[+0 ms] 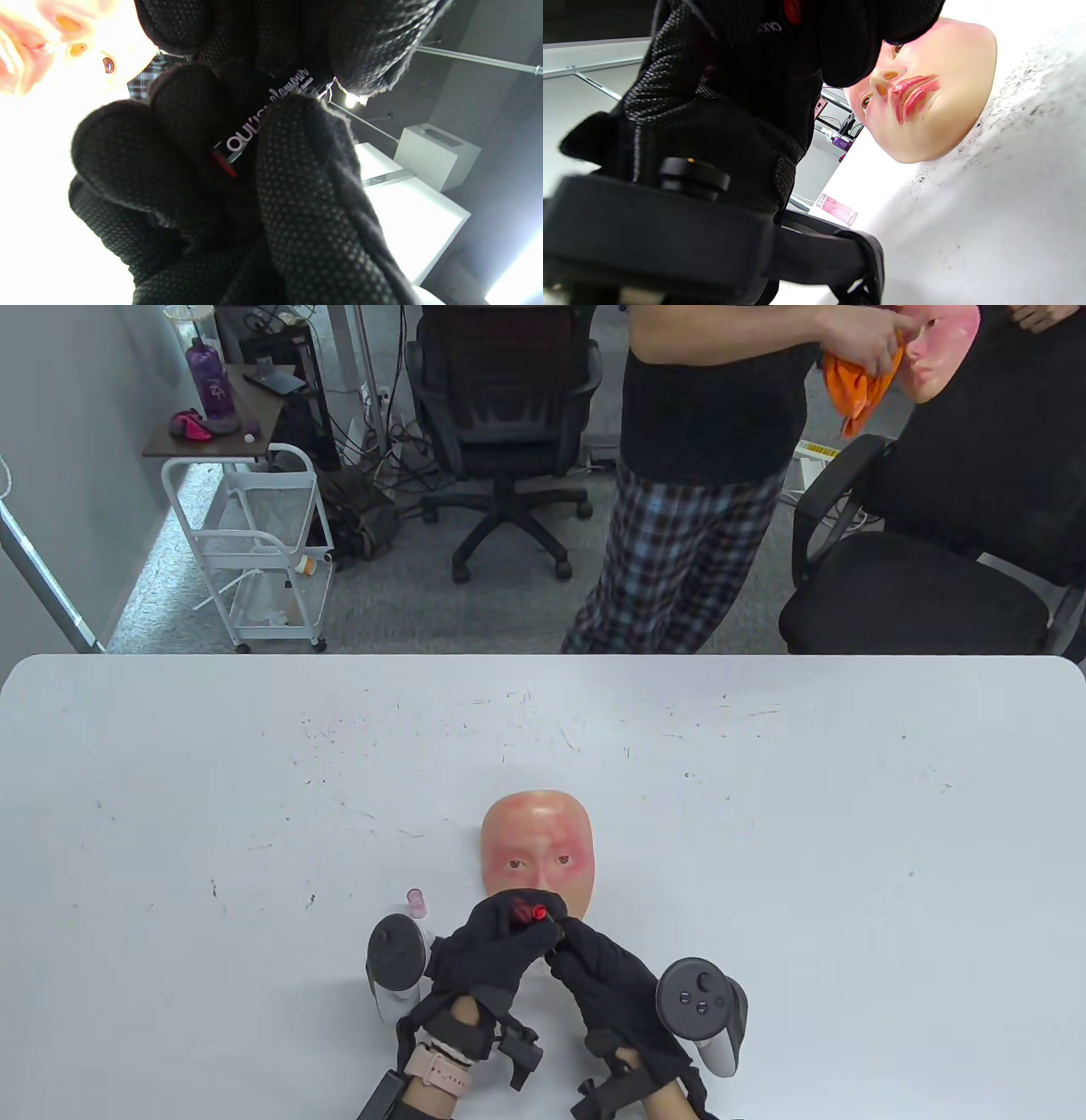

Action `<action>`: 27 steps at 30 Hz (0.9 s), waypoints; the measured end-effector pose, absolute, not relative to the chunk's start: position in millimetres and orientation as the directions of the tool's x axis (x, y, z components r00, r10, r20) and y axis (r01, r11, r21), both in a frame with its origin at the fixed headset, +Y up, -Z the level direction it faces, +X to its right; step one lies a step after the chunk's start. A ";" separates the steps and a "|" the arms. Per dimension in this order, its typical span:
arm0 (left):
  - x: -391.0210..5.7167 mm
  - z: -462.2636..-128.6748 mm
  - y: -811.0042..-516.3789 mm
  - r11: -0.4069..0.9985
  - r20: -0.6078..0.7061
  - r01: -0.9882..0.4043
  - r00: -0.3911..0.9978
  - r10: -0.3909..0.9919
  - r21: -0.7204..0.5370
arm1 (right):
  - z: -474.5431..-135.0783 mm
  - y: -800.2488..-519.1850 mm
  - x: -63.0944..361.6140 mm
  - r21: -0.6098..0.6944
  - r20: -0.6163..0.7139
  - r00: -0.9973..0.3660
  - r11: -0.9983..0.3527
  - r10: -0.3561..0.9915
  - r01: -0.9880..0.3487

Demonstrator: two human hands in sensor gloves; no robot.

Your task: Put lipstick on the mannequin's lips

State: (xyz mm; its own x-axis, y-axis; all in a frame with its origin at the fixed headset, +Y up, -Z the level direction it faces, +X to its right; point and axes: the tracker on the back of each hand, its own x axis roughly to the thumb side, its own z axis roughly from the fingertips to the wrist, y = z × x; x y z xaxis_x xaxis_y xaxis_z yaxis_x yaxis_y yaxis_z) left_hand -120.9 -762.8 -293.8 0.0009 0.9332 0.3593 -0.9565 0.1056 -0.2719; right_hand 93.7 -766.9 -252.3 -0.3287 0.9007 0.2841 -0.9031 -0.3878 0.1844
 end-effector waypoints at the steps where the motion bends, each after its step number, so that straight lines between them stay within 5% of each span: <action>1: -121.1 -293.3 -760.5 0.097 0.366 -0.954 -0.014 0.930 -0.283 | -252.4 -767.1 94.4 0.181 0.281 -0.326 -0.384 0.903 -0.906; 5: -138.8 -291.6 -734.4 0.147 0.453 -0.976 0.059 0.890 -0.162 | -253.2 -768.8 97.3 0.168 0.264 -0.343 -0.393 0.902 -0.904; 8: -168.1 -290.6 -709.6 0.328 0.538 -0.943 0.303 0.787 0.052 | -253.3 -769.1 97.0 0.175 0.260 -0.343 -0.393 0.903 -0.903; 12: -200.7 -291.6 -702.9 0.598 0.463 -0.761 0.637 0.616 0.252 | -253.1 -768.4 97.0 0.171 0.261 -0.362 -0.412 0.895 -0.895; 18: -214.2 -307.7 -730.7 0.839 0.257 -0.525 0.839 0.480 0.145 | -253.9 -769.4 98.0 0.173 0.247 -0.367 -0.413 0.897 -0.894; 27: -211.8 -324.1 -761.9 0.924 0.050 -0.374 0.924 0.379 -0.082 | -255.0 -771.3 99.3 0.174 0.227 -0.374 -0.416 0.899 -0.893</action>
State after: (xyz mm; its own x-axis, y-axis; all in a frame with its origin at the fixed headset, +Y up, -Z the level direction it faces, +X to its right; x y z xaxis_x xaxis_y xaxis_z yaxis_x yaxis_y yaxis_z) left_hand -211.8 -761.9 -324.1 0.9241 0.3789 0.0501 -0.3743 0.9237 -0.0817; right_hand 99.3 -771.3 -255.0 -0.3741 0.8991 0.2274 -0.8928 -0.4155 0.1741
